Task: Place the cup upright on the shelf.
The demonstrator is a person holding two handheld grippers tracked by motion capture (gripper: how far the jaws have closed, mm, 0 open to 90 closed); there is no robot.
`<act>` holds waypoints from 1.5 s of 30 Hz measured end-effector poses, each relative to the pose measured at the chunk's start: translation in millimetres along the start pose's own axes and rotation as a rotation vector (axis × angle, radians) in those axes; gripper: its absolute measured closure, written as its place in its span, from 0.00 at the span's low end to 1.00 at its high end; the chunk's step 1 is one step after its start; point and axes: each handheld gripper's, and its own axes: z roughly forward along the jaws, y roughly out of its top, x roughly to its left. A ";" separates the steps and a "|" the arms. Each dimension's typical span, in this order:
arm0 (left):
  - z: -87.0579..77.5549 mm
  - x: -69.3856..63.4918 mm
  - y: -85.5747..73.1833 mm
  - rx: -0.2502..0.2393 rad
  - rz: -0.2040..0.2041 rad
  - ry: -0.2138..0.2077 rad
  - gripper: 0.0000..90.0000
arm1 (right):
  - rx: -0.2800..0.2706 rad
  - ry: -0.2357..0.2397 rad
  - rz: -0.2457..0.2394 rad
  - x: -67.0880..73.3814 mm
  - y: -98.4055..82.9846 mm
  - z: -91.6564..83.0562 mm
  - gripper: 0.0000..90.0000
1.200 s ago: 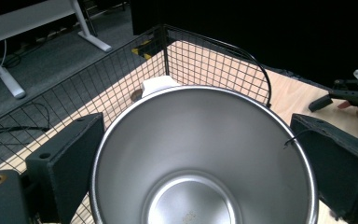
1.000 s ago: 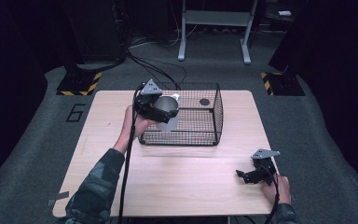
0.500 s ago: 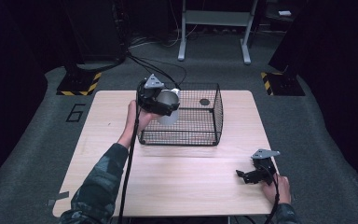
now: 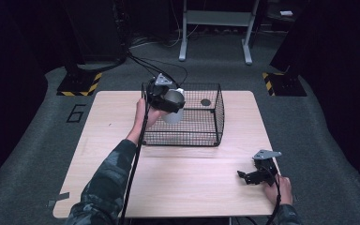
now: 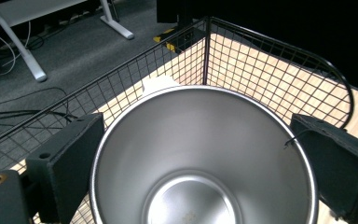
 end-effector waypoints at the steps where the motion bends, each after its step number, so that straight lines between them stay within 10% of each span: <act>1: 3.0 -0.4 -0.3 0.001 0.005 0.002 0.07 | -0.001 -0.001 0.003 0.2 0.1 0.0 0.00; 45: 76.0 11.1 -23.7 0.159 -0.015 -0.028 0.07 | 0.000 0.000 -0.001 0.0 0.0 0.1 0.00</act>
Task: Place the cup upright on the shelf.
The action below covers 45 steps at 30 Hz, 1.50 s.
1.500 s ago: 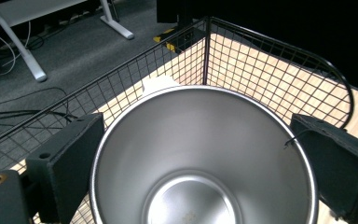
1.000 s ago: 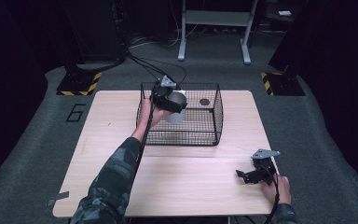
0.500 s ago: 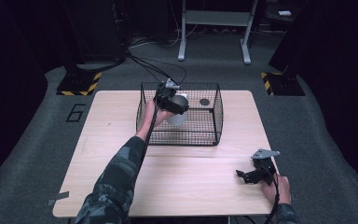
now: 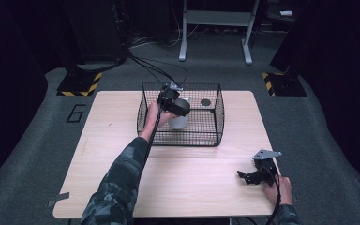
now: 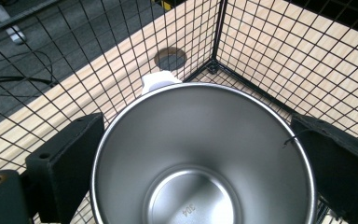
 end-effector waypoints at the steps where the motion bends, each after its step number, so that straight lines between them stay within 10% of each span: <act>1: 0.9 0.0 -0.2 0.004 0.000 -0.001 0.07 | 0.000 0.000 0.000 0.0 0.0 0.0 0.00; 45: 18.1 2.5 -10.8 0.119 -0.023 -0.007 0.07 | -0.005 -0.003 0.012 0.8 0.2 0.4 0.00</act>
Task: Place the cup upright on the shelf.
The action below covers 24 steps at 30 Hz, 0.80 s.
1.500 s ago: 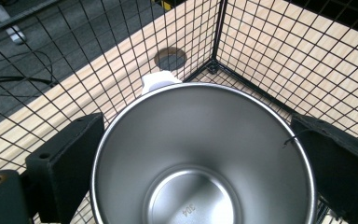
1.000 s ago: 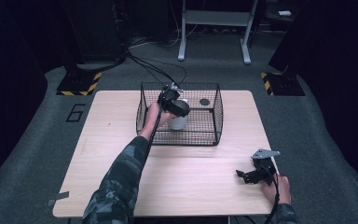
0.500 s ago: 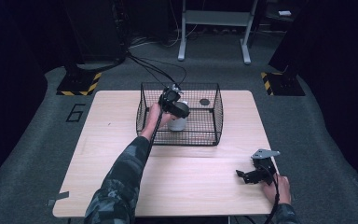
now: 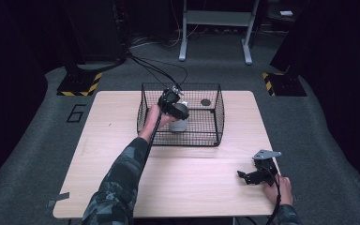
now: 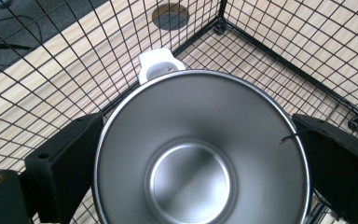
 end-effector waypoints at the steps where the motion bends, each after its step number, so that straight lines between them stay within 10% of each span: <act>1: 0.1 -0.9 -0.4 -0.003 -0.003 0.003 0.07 | 0.005 0.005 -0.011 -0.7 -0.2 -0.4 0.00; 13: -5.5 -5.9 -2.9 -0.024 -0.002 0.009 0.03 | 0.005 0.002 -0.014 -0.9 -0.2 -0.4 0.00; 24: -43.3 -18.9 4.4 -0.112 0.039 0.000 0.00 | 0.005 0.004 -0.015 -0.9 -0.2 -0.4 0.00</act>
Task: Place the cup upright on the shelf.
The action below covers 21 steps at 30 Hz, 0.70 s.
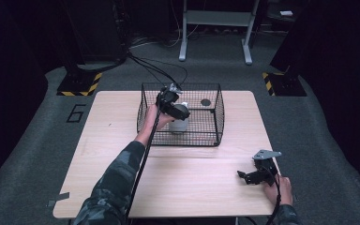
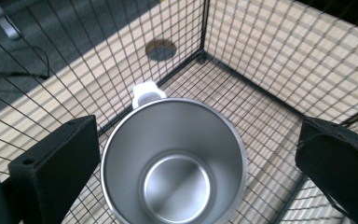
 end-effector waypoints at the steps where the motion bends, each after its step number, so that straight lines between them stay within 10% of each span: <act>1: -4.7 -2.0 1.0 -0.009 0.005 -0.002 0.00 | 0.000 0.000 0.001 0.1 0.0 0.0 0.00; 10: -51.2 -23.6 -2.0 -0.090 0.044 0.007 0.00 | 0.000 0.000 0.002 0.1 0.0 0.0 0.00; 21: -98.5 -46.0 -42.0 -0.112 0.075 0.028 0.00 | 0.000 0.000 0.001 0.1 0.0 0.0 0.00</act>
